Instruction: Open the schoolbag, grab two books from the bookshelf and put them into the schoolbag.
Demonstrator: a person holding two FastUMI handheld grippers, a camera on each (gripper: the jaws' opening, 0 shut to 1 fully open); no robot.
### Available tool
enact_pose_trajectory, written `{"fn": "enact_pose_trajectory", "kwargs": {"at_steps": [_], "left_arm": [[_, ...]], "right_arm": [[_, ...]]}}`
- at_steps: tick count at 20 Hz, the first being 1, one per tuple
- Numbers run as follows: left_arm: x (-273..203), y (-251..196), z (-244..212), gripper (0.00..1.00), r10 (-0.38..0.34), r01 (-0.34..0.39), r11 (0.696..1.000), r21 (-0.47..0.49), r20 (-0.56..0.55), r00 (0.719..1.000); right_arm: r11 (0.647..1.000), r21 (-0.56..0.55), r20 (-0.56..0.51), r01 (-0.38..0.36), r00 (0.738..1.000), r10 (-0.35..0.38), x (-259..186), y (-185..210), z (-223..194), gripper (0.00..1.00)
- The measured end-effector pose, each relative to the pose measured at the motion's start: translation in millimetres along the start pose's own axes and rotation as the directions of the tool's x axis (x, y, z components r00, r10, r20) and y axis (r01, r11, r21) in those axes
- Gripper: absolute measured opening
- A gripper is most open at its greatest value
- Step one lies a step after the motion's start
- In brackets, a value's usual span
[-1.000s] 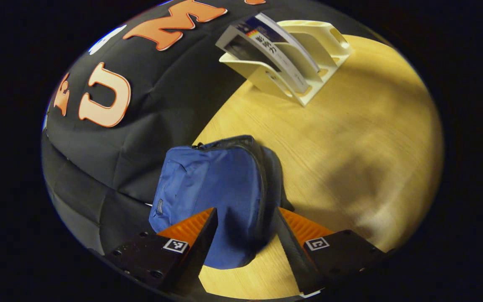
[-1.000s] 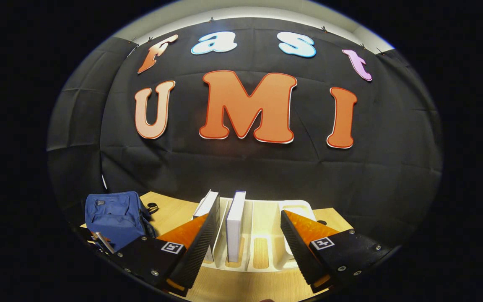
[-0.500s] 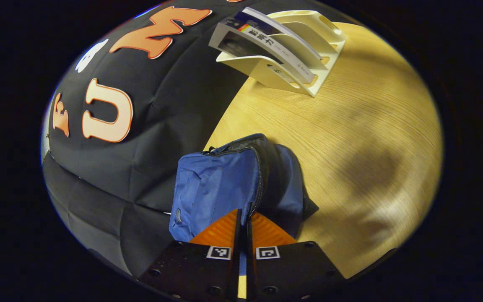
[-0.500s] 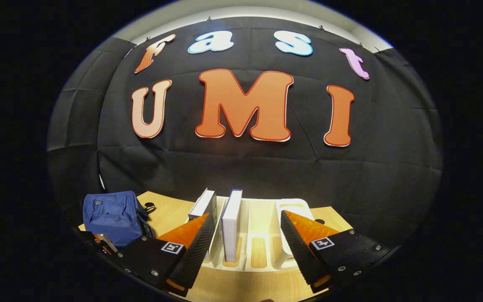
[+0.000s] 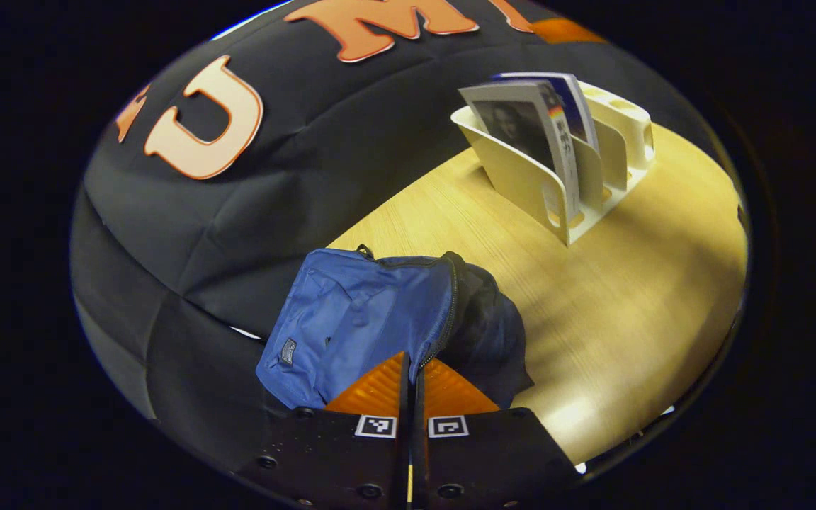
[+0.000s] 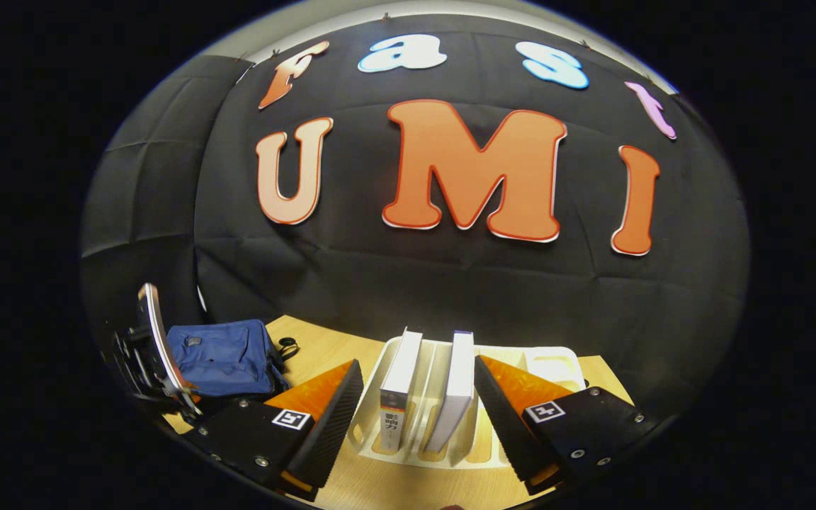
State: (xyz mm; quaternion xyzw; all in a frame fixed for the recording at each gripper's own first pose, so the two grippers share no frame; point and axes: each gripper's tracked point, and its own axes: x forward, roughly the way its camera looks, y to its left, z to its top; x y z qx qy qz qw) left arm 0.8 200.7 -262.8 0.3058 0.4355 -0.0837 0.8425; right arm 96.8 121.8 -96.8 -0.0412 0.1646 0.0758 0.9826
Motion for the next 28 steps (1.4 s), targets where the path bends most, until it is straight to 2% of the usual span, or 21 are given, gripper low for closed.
{"fn": "enact_pose_trajectory", "kwargs": {"at_steps": [3,7,11,15,19,21,23,25,26,28], "left_arm": [[-11,22,16,0.02,-0.062,0.063,0.995,-0.080,0.020,0.998],[-22,59,31,0.02,-0.141,0.151,0.956,-0.253,0.058,0.988],[-25,100,40,0.02,-0.174,0.191,0.924,-0.331,0.081,0.981],[-21,116,45,0.02,-0.188,0.212,0.916,-0.341,0.102,0.977],[-19,118,49,0.02,-0.210,0.241,0.906,-0.348,0.124,0.970],[-19,121,50,0.02,-0.211,0.247,0.901,-0.357,0.135,0.968],[-19,127,48,0.02,-0.216,0.255,0.895,-0.365,0.147,0.965],[-21,129,48,0.02,-0.219,0.261,0.895,-0.363,0.154,0.964],[-21,128,49,0.02,-0.223,0.265,0.893,-0.363,0.153,0.963],[-20,127,49,0.02,-0.229,0.271,0.893,-0.360,0.155,0.961]], "right_arm": [[0.999,-0.030,-0.083,-0.012,0.997,0.009,25,11,-2,0.94],[0.998,-0.068,-0.195,-0.013,0.981,0.000,63,22,-13,0.94],[0.997,-0.076,-0.345,0.004,0.938,-0.030,88,24,-37,0.94],[0.996,-0.080,-0.478,0.032,0.876,-0.066,109,21,-52,0.95],[0.998,-0.059,-0.647,0.027,0.760,-0.059,126,20,-80,0.95],[0.996,-0.079,-0.681,0.050,0.727,-0.091,137,14,-90,0.84],[0.993,-0.095,-0.707,0.064,0.699,-0.112,141,8,-93,0.55],[0.997,-0.037,-0.736,0.071,0.673,-0.075,140,14,-98,0.50],[0.996,-0.007,-0.748,0.085,0.661,-0.062,138,18,-98,0.45],[0.994,0.057,-0.771,0.092,0.637,-0.015,134,20,-99,0.41]]}}
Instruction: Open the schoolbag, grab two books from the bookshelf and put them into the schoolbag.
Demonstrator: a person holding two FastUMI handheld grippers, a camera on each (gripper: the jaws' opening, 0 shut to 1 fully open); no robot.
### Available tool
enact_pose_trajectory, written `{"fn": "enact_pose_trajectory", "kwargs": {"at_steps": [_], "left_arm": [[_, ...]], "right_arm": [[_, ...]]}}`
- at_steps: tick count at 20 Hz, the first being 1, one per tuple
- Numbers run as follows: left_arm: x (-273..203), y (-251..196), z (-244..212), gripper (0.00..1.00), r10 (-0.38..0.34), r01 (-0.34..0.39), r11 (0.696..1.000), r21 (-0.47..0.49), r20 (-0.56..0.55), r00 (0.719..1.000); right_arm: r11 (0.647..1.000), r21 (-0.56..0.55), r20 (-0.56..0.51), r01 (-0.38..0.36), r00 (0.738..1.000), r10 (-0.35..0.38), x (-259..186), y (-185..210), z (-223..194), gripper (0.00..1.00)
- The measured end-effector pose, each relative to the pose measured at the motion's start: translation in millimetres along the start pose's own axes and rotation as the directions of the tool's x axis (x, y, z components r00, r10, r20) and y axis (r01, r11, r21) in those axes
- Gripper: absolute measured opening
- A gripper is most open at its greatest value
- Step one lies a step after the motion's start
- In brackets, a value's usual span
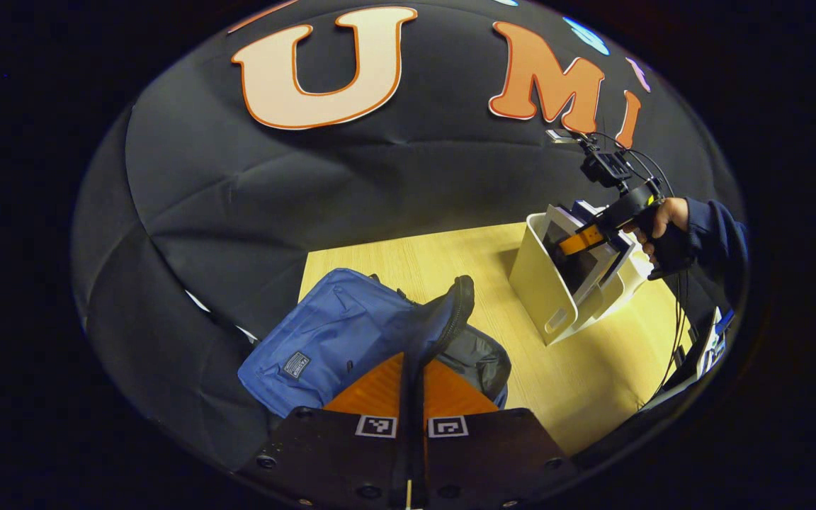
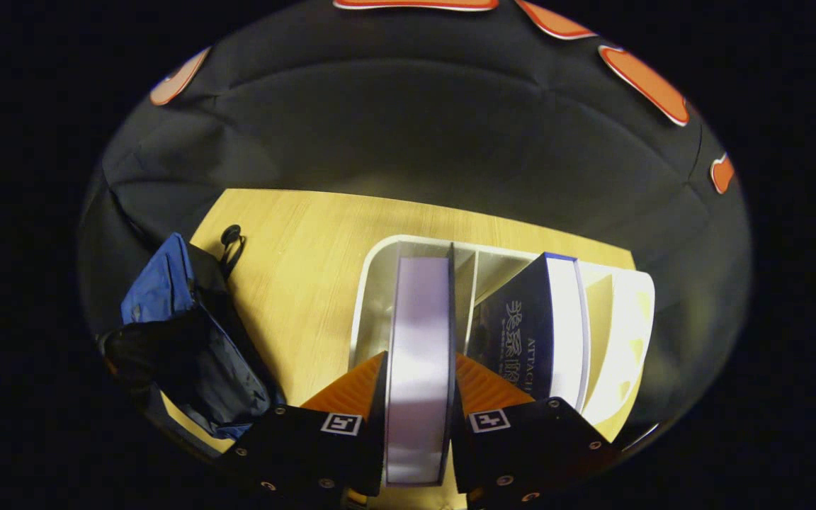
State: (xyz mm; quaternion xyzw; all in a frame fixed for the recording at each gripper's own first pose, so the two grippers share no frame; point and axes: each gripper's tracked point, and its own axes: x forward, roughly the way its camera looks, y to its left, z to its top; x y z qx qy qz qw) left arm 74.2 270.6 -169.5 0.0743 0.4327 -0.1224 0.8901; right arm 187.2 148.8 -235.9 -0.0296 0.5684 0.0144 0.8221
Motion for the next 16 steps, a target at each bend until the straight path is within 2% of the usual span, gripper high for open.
{"fn": "enact_pose_trajectory", "kwargs": {"at_steps": [3,4,5,10,12,13,14,15,16], "left_arm": [[1,-1,3,0.02,-0.009,0.009,1.000,0.006,0.005,1.000],[2,-1,3,0.02,-0.013,0.013,1.000,0.010,0.007,1.000],[3,-2,4,0.02,-0.017,0.017,1.000,0.012,0.005,1.000],[6,-5,5,0.02,-0.037,0.037,0.999,0.012,0.007,0.999],[8,-4,7,0.02,-0.042,0.041,0.999,0.011,0.010,0.999],[7,-5,6,0.06,-0.046,0.045,0.999,0.012,0.012,0.999],[7,-4,5,0.02,-0.048,0.048,0.999,0.012,0.009,0.999],[7,-3,6,0.02,-0.052,0.052,0.999,0.010,0.009,0.999],[8,-1,7,0.06,-0.054,0.054,0.999,0.007,0.007,0.999]], "right_arm": [[0.999,0.027,0.024,-0.018,1.000,0.017,-12,-13,0,0.36],[0.999,0.031,0.046,-0.016,0.999,0.015,-21,-20,1,0.25],[0.997,0.059,0.061,-0.042,0.997,0.038,-34,-20,1,0.35],[0.977,0.150,0.165,-0.152,0.978,0.127,-107,-35,-8,0.34],[0.959,0.184,0.222,-0.217,0.959,0.174,-147,-31,-17,0.34],[0.945,0.210,0.263,-0.251,0.945,0.193,-166,-31,-18,0.33],[0.926,0.244,0.299,-0.288,0.931,0.211,-183,-30,-19,0.33],[0.899,0.279,0.336,-0.338,0.911,0.238,-198,-25,-20,0.33],[0.864,0.312,0.365,-0.395,0.889,0.275,-209,-17,-25,0.33]]}}
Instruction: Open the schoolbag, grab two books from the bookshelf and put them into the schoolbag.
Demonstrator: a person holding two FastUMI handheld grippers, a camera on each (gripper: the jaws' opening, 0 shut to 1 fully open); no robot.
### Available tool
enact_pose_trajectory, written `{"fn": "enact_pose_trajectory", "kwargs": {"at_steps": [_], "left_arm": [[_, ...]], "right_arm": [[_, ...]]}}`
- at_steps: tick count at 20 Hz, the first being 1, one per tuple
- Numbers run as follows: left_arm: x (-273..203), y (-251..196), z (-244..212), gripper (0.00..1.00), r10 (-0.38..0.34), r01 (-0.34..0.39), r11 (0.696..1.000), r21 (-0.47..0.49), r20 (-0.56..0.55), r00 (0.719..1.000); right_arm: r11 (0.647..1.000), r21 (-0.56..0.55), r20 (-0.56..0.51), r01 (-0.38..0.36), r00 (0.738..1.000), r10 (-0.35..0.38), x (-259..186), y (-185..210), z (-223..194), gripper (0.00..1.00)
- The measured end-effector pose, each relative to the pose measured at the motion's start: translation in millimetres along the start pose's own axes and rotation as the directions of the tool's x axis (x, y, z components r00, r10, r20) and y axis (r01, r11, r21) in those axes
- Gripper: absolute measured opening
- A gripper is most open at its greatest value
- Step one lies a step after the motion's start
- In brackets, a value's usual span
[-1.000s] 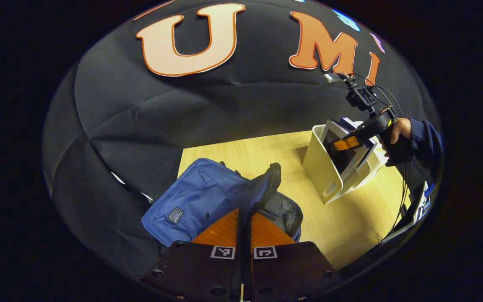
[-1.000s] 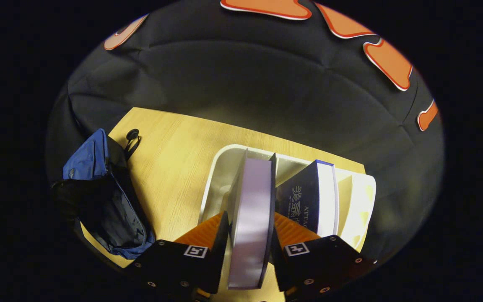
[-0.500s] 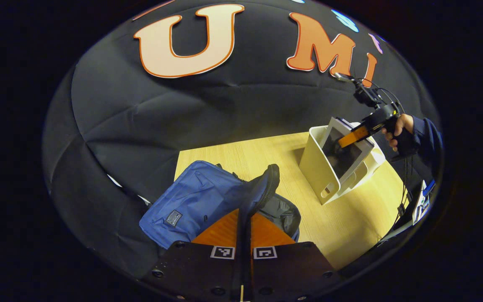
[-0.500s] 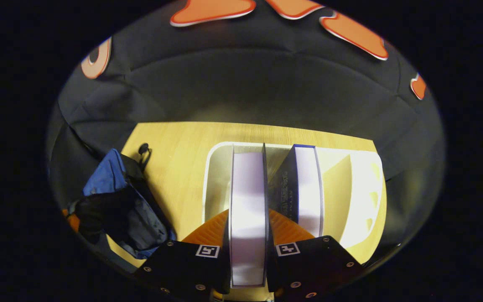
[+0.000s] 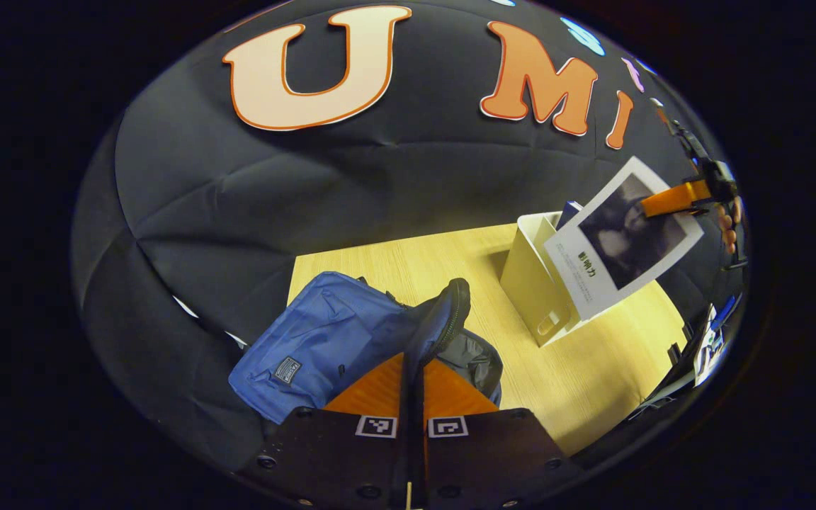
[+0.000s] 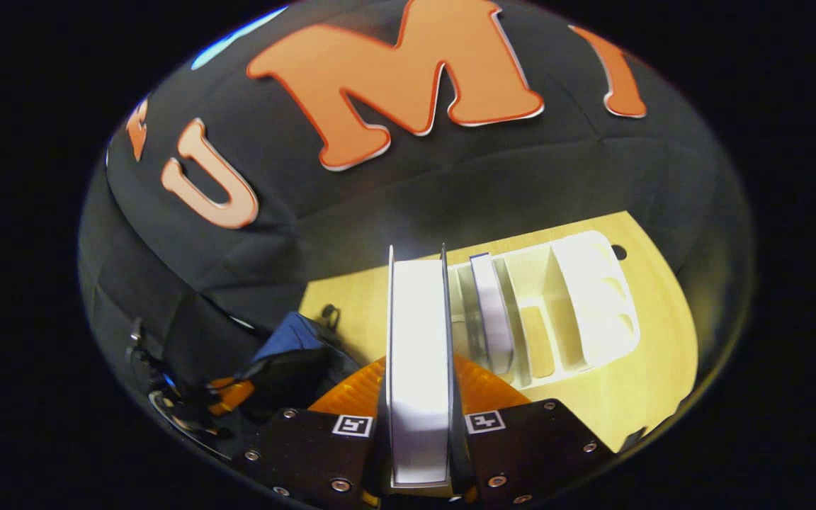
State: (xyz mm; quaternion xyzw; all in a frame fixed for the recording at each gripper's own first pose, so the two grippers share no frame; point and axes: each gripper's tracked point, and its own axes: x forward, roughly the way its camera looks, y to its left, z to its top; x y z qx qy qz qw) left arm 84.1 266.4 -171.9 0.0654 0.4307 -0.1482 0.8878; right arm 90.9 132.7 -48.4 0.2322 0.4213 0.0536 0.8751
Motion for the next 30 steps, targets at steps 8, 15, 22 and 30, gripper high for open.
{"fn": "enact_pose_trajectory", "kwargs": {"at_steps": [8,15,22,30], "left_arm": [[1,8,6,0.02,0.007,-0.007,0.999,-0.035,-0.008,1.000],[7,17,13,0.02,0.032,-0.034,0.998,-0.054,-0.041,0.999],[13,13,19,0.00,0.055,-0.057,0.998,-0.023,-0.067,0.996],[23,2,22,0.01,0.036,-0.036,0.999,0.002,-0.094,0.995]], "right_arm": [[0.894,0.384,0.008,-0.231,0.969,0.247,39,51,-102,0.33],[0.846,0.463,0.000,-0.263,0.955,0.297,109,96,-184,0.31],[0.837,0.485,-0.006,-0.254,0.956,0.294,184,144,-214,0.31],[0.781,0.585,0.006,-0.220,0.964,0.267,262,171,-228,0.31]]}}
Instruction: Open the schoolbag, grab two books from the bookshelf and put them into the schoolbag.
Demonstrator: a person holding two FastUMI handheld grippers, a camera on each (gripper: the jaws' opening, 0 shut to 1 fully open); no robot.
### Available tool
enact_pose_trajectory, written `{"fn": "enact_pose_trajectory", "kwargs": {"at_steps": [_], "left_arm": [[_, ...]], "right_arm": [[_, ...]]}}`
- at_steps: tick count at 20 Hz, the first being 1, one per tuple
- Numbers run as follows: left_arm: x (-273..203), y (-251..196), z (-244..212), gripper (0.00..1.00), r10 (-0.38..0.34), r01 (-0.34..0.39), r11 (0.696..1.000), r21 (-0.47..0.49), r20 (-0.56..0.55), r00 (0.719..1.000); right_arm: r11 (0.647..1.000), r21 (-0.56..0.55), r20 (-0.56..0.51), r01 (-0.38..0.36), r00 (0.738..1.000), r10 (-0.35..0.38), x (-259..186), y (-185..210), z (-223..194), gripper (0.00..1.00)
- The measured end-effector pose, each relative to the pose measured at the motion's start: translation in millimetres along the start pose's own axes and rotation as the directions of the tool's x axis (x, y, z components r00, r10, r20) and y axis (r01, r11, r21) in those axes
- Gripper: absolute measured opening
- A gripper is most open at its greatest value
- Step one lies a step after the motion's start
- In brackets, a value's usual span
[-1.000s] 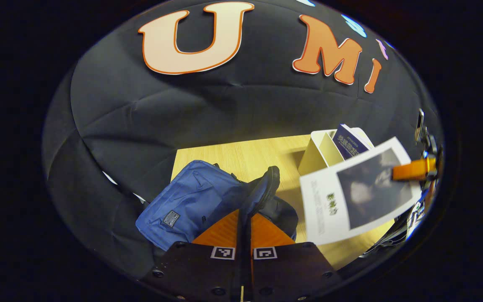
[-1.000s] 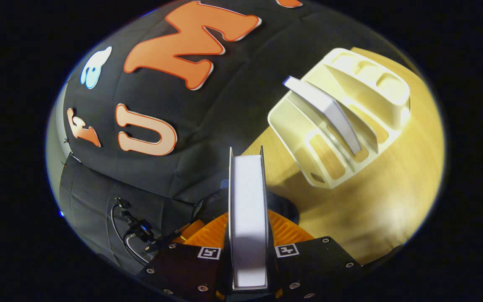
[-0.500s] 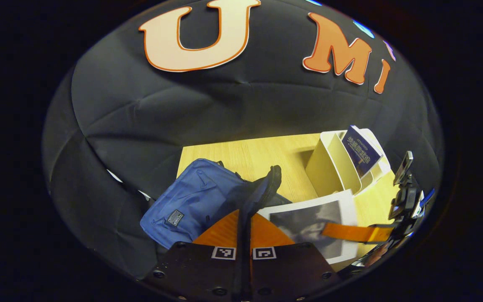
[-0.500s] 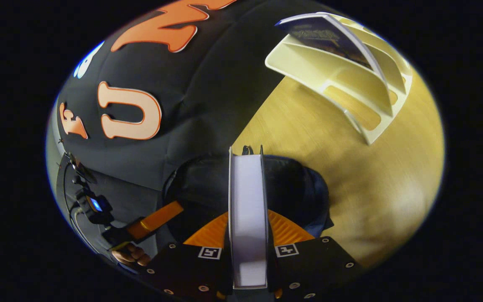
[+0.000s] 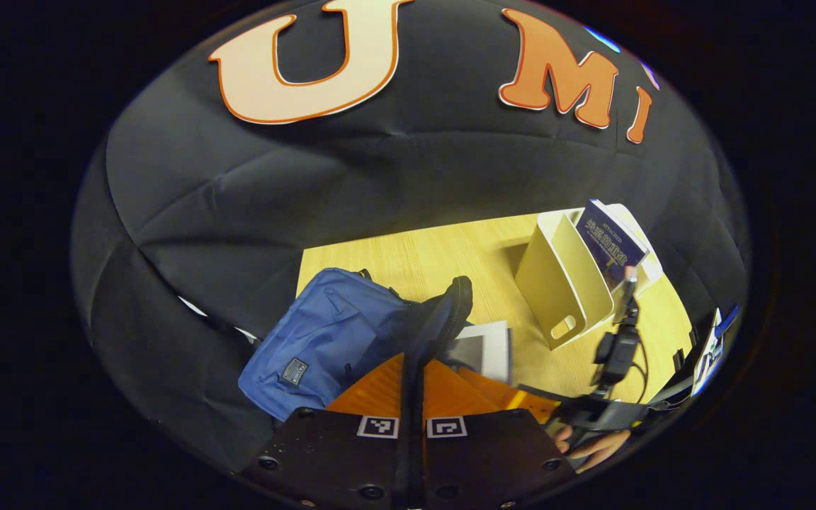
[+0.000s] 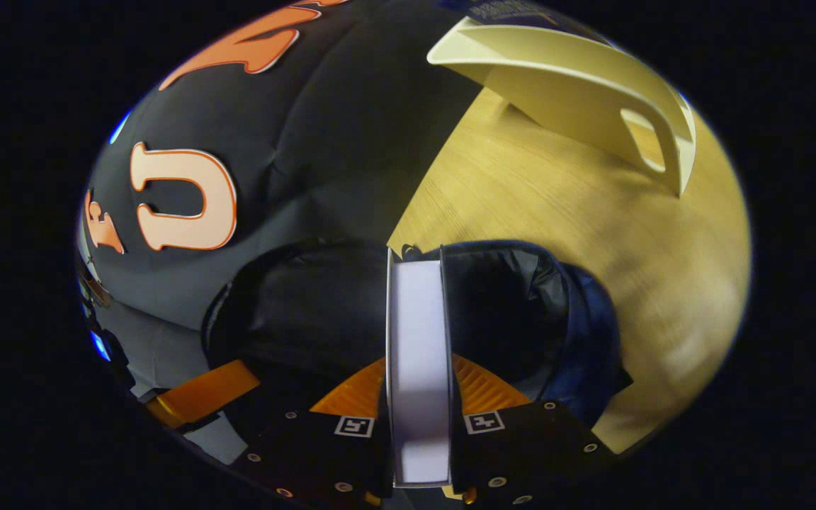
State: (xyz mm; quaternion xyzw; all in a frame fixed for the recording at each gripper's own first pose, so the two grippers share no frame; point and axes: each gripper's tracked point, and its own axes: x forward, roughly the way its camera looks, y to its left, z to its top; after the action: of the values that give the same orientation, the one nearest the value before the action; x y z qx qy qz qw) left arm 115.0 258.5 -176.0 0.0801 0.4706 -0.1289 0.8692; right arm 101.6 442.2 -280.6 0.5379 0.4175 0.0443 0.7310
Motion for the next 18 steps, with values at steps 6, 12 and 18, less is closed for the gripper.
{"fn": "enact_pose_trajectory", "kwargs": {"at_steps": [6,12,18], "left_arm": [[7,-11,-3,0.00,-0.025,0.025,1.000,0.001,-0.008,1.000],[13,-7,-9,0.00,-0.033,0.032,0.999,-0.023,-0.016,0.999],[16,-6,-12,0.01,-0.036,0.036,0.999,-0.021,-0.013,0.999]], "right_arm": [[0.999,0.046,-0.002,-0.010,1.000,0.010,40,1,-13,0.31],[0.995,0.065,-0.092,0.080,0.993,-0.074,36,-14,-20,0.40],[0.986,0.075,-0.073,0.148,0.987,-0.142,-8,-13,4,0.97]]}}
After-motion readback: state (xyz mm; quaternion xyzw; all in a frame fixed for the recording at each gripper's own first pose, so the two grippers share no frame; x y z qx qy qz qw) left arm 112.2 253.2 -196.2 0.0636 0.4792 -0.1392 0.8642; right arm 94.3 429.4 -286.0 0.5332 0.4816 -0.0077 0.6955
